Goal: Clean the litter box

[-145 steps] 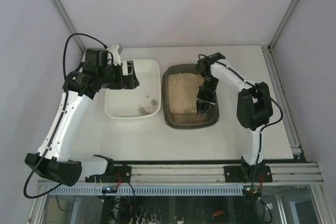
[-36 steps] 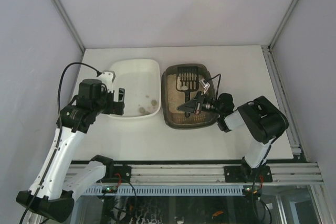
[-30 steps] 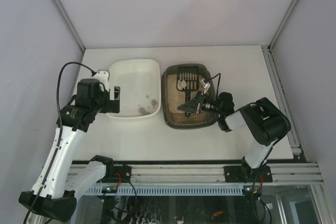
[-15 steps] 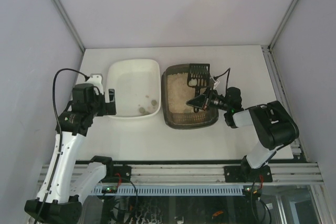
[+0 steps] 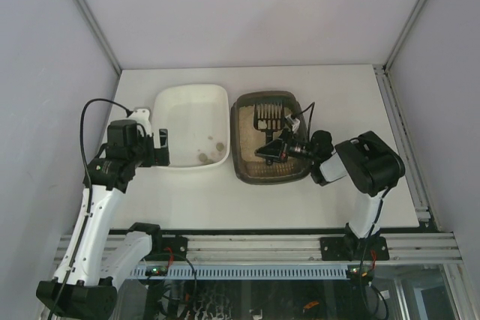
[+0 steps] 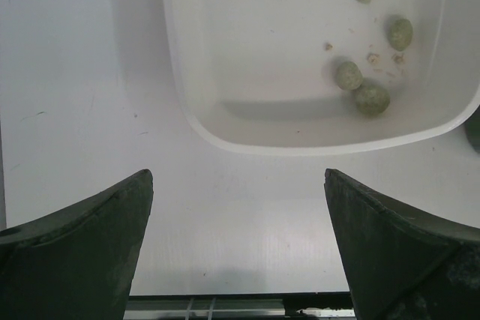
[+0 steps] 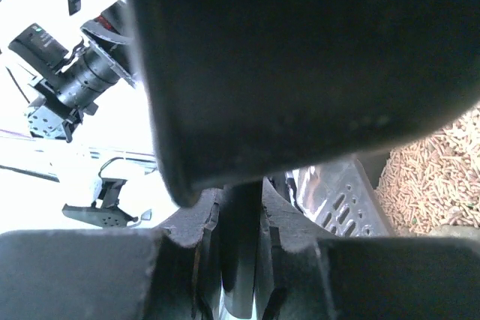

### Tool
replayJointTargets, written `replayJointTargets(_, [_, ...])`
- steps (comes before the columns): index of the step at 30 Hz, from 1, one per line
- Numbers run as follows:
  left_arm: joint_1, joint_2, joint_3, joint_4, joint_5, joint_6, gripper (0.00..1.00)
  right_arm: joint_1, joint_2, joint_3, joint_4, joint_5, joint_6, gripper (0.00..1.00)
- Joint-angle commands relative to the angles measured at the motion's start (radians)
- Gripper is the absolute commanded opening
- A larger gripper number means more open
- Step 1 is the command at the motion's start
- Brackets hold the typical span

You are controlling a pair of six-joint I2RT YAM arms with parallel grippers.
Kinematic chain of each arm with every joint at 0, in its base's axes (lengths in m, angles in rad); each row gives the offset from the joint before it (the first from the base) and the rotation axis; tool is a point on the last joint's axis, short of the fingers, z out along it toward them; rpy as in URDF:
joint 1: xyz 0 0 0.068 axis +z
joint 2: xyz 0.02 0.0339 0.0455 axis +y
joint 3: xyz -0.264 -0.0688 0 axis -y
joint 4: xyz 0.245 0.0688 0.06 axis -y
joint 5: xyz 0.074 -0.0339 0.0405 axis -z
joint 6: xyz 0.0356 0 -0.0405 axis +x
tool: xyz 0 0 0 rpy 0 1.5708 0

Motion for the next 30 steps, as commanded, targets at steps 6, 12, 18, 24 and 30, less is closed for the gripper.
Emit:
replayJointTargets(6, [0.006,-0.009,-0.021,0.036,0.073,-0.004,1.0,0.074,-0.016,0.054,0.005,0.017,-0.027,0.0])
replayJointTargets(12, [0.005,-0.011,-0.025,0.035,0.094,-0.006,1.0,-0.061,0.031,0.012,0.152,0.051,0.105,0.0])
replayJointTargets(18, [0.005,0.038,-0.005,0.012,0.111,-0.015,1.0,0.052,-0.038,0.102,-0.172,-0.001,-0.092,0.0])
replayJointTargets(24, [0.006,0.054,-0.002,0.013,0.132,-0.016,1.0,0.013,0.074,0.087,0.122,0.023,0.121,0.0])
replayJointTargets(30, [0.005,0.061,0.009,0.006,0.11,-0.021,1.0,0.112,-0.083,0.16,-0.423,0.062,-0.19,0.0])
